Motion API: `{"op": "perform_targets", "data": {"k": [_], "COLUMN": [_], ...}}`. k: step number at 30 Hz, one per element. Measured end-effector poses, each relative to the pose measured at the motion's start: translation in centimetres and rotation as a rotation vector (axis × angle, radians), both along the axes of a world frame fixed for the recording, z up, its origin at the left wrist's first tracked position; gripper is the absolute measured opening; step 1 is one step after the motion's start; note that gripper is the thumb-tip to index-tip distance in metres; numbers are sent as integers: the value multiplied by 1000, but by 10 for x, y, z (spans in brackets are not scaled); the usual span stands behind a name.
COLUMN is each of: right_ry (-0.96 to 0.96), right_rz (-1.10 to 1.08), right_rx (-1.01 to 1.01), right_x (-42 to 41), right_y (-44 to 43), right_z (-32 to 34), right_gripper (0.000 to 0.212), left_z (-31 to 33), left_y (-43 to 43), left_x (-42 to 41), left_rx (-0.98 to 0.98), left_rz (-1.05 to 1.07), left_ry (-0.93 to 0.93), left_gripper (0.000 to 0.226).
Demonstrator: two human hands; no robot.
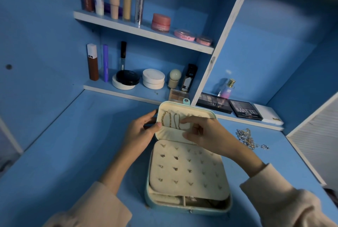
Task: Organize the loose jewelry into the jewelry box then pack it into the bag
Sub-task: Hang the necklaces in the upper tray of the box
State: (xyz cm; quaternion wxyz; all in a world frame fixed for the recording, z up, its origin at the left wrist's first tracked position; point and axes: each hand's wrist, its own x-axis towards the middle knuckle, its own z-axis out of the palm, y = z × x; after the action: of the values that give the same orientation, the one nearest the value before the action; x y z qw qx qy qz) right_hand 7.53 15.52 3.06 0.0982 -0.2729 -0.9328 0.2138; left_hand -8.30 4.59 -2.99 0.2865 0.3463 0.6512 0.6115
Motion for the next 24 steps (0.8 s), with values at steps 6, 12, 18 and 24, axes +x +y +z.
{"op": "perform_targets", "data": {"k": [6, 12, 18, 24], "right_ry": [-81, -142, 71, 189], "right_rz": [18, 42, -10, -254], "right_rx": [37, 20, -93, 113], "right_x": [0, -1, 3, 22], "right_y": [-3, -2, 5, 41], "right_z": [3, 3, 2, 10], "right_gripper": [15, 11, 9, 6], "left_z": [1, 3, 1, 1], "left_y": [-1, -2, -1, -1], "left_x": [0, 2, 0, 1], "left_rx": [10, 2, -2, 14], "left_rz": [-8, -15, -11, -7], "left_ry": [8, 19, 18, 8], "left_gripper": [44, 44, 44, 41]}}
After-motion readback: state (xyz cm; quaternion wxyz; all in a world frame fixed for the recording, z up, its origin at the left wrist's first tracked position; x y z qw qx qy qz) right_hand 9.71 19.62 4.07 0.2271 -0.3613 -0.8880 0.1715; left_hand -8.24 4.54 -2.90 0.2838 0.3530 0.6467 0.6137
